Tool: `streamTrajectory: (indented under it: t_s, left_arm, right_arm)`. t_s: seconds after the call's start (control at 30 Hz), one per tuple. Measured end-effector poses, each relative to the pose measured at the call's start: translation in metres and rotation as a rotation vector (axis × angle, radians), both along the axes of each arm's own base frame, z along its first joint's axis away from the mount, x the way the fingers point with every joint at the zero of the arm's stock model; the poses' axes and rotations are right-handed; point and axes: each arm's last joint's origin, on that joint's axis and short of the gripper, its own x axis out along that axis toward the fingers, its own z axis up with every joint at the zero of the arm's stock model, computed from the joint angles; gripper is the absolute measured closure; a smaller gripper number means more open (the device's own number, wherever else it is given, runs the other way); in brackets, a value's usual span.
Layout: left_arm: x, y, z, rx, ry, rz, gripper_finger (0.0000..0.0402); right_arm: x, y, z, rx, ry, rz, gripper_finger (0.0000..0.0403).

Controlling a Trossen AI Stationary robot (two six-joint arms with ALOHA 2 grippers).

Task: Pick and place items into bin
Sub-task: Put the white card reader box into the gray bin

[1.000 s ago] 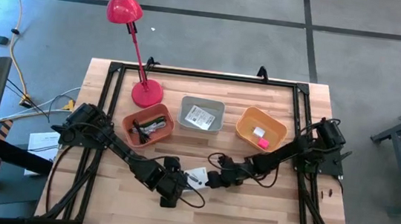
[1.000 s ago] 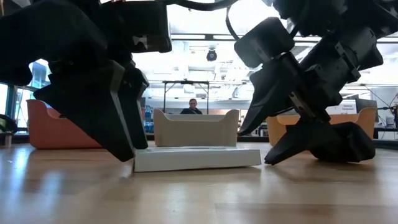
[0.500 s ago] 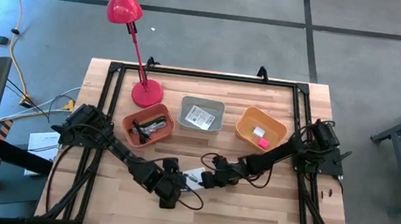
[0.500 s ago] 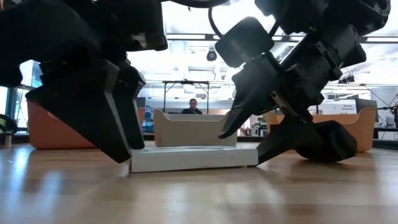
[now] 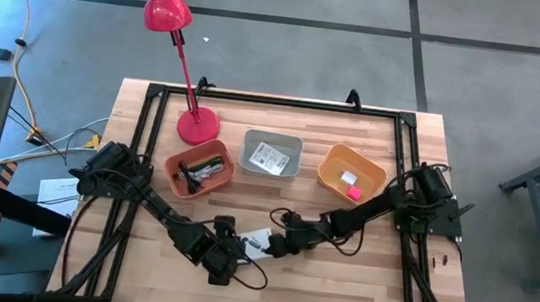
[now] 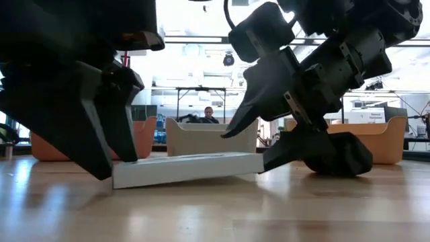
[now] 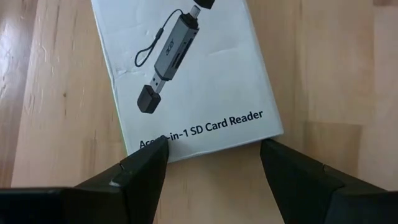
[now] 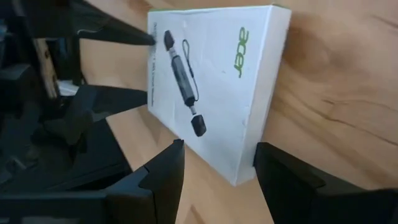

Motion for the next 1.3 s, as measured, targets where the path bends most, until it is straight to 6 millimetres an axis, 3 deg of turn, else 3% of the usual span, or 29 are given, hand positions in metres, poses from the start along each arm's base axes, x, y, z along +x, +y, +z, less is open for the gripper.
streamTrajectory:
  t_s: [0.33,0.9,1.3]
  left_arm:
    - [-0.010,-0.014,-0.001,0.024,-0.008,0.021,0.0153]
    - [-0.013,-0.014,-0.004,0.022,-0.019,0.038,0.0153]
    - [-0.025,-0.025,-0.008,0.034,-0.060,0.087,0.0154]
  right_arm:
    - [-0.001,0.006,0.003,0.000,0.002,0.009,0.0219]
    - [-0.003,-0.006,-0.004,0.004,0.121,0.046,0.0219]
    - [0.001,-0.018,-0.003,0.039,0.105,0.051,0.0219]
